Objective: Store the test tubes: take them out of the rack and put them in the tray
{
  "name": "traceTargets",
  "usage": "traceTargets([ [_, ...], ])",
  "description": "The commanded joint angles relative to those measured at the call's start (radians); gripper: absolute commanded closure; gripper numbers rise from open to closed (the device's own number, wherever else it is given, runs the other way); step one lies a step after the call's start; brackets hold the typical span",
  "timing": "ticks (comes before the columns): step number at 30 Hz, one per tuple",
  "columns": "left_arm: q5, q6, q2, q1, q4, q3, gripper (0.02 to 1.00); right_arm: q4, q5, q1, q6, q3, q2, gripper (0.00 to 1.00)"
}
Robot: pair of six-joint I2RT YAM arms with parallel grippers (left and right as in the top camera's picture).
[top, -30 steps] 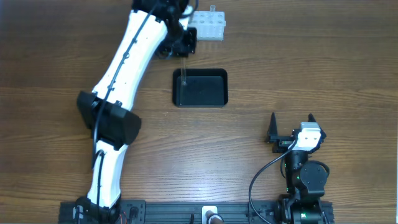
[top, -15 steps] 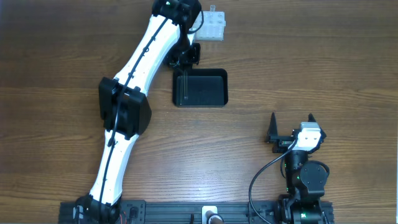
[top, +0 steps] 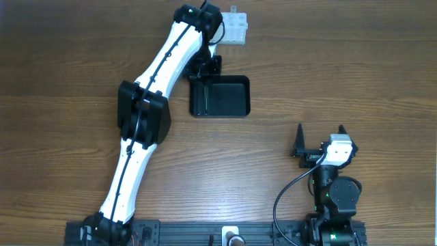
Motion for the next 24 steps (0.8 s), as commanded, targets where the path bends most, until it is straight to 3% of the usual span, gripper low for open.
traceTargets([
  [1,0.017,-0.012,0.042,0.005,0.002,0.009,0.978,-0.005,-0.009,-0.006,-0.001,-0.005,-0.009,0.009],
  [7,0.016,-0.011,0.059,0.005,0.018,0.009,0.958,-0.005,-0.009,-0.006,-0.001,-0.005,-0.009,0.009],
  [15,0.017,-0.011,0.059,0.006,0.051,0.009,0.761,-0.005,-0.009,-0.006,-0.001,-0.005,-0.009,0.009],
  [24,0.016,-0.011,0.038,-0.006,-0.019,0.085,0.748,-0.005,-0.009,-0.006,-0.001,-0.005,-0.009,0.007],
])
